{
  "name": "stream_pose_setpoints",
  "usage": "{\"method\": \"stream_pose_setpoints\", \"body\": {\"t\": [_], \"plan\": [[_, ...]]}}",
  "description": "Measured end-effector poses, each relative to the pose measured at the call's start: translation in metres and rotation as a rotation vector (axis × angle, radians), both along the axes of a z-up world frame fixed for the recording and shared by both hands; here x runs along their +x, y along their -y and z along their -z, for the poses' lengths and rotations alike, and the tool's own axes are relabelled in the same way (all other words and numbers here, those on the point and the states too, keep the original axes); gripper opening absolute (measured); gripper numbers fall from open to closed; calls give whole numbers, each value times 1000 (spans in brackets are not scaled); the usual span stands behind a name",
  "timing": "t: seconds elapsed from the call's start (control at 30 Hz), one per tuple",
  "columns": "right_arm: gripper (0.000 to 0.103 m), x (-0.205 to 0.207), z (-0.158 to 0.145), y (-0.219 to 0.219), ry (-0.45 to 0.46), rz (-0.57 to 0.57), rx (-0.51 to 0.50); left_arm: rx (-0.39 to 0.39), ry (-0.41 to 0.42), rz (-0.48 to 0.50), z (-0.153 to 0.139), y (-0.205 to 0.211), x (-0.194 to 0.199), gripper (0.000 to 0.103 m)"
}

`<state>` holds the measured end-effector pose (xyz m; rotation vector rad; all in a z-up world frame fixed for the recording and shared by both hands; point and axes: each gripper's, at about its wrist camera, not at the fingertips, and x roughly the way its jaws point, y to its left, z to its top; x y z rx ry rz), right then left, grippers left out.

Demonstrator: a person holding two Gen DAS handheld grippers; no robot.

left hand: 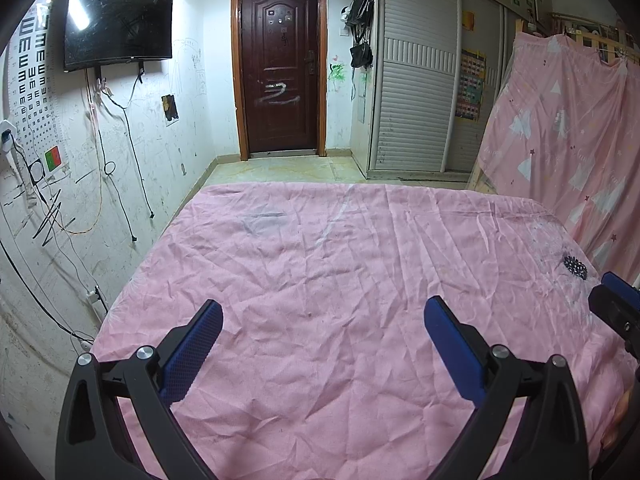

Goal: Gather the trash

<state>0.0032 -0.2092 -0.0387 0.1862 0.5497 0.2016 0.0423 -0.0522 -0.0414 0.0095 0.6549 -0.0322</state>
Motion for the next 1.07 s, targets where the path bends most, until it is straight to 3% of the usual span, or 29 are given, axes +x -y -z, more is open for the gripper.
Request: {"method": "stream_pose_setpoints", "body": {"t": [1.07], "plan": [[97, -3, 1, 1, -4, 5, -3, 5, -9, 0, 2, 1, 0, 93]]}}
